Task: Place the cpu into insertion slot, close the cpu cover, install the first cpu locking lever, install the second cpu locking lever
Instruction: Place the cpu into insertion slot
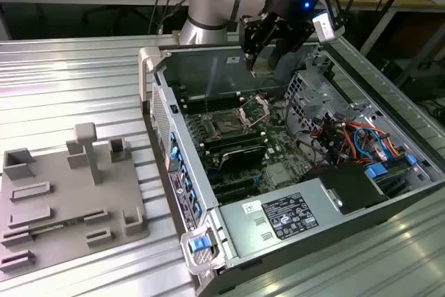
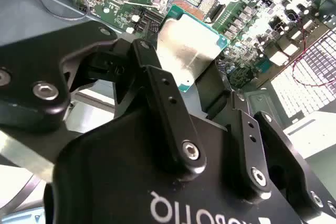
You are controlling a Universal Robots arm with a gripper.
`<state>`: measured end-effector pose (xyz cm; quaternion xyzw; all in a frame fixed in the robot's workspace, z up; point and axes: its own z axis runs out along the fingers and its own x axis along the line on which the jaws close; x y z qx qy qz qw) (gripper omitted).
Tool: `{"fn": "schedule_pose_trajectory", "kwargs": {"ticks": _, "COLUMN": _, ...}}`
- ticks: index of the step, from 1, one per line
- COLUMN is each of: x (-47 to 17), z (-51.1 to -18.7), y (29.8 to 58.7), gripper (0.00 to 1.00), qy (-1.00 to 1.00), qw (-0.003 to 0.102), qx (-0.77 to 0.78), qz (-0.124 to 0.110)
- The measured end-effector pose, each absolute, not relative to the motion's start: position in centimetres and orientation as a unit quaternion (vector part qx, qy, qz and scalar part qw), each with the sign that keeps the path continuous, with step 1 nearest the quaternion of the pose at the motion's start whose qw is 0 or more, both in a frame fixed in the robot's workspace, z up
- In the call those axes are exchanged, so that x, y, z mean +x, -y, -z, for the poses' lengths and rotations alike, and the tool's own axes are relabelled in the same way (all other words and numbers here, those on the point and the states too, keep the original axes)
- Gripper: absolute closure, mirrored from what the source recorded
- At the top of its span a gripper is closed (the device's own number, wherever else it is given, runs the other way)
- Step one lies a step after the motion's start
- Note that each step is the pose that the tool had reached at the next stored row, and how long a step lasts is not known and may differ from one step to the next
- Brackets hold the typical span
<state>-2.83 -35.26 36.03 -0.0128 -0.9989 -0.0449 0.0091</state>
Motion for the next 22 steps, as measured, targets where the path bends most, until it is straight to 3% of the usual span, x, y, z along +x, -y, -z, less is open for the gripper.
{"fn": "schedule_pose_trajectory", "kwargs": {"ticks": 22, "x": -3.33, "z": -35.97, "y": 35.26, "gripper": 0.45, "qy": 0.998, "qw": 0.008, "qx": -0.041, "qz": 0.045}}
